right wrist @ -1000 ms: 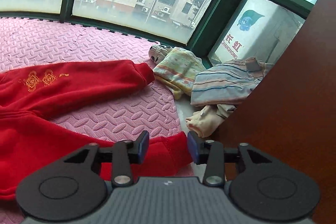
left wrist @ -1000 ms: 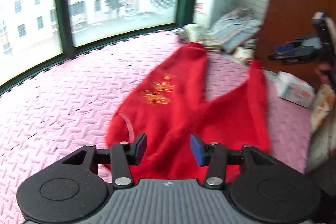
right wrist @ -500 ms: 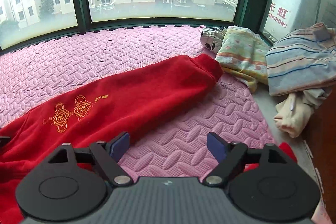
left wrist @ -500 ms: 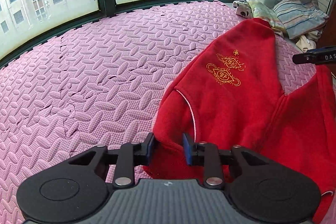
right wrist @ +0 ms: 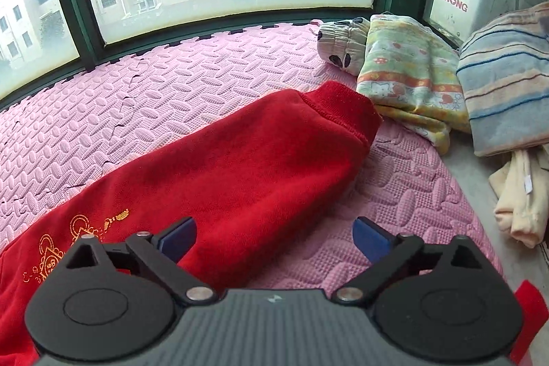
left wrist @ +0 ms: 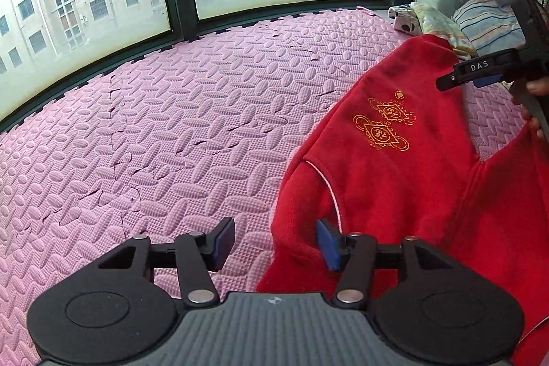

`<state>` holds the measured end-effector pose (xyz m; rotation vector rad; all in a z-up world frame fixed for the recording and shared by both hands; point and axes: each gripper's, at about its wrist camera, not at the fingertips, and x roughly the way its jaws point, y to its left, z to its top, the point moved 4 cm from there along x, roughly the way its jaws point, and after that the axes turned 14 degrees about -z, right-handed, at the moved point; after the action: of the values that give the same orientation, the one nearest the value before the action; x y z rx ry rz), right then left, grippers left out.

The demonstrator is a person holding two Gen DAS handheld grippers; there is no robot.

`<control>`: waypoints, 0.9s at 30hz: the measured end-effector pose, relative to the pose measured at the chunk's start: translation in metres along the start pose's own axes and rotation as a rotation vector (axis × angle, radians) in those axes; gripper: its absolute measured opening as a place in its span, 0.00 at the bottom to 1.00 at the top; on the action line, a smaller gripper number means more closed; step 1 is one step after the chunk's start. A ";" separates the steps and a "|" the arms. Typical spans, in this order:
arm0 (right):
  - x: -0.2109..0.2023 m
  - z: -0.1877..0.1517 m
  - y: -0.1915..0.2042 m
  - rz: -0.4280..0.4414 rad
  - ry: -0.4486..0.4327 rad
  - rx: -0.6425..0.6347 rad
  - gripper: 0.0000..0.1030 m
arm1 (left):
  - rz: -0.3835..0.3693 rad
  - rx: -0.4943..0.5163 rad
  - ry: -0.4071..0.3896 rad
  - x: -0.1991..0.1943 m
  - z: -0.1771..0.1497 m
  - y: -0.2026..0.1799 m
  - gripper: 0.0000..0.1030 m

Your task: Fold clothes

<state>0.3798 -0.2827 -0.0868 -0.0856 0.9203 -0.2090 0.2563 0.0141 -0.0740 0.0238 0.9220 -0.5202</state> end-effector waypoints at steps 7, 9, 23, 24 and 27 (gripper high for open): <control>0.010 0.008 0.017 0.003 0.001 -0.007 0.99 | -0.102 -0.044 -0.004 -0.004 -0.007 0.003 0.17; 0.012 0.012 0.028 0.012 -0.003 -0.014 1.00 | -0.111 -0.065 -0.013 -0.010 -0.012 0.006 0.16; -0.011 0.026 0.243 0.242 -0.098 -0.262 1.00 | 0.014 -0.369 -0.067 -0.112 -0.102 0.048 0.15; -0.017 0.024 0.263 0.274 -0.105 -0.288 1.00 | 0.033 -0.390 -0.073 -0.122 -0.110 0.050 0.15; -0.038 0.018 0.320 0.375 -0.122 -0.369 1.00 | 0.105 -0.459 -0.086 -0.148 -0.136 0.052 0.15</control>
<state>0.4175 0.0379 -0.0978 -0.2606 0.8279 0.3130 0.1046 0.1540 -0.0543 -0.3615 0.9329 -0.2019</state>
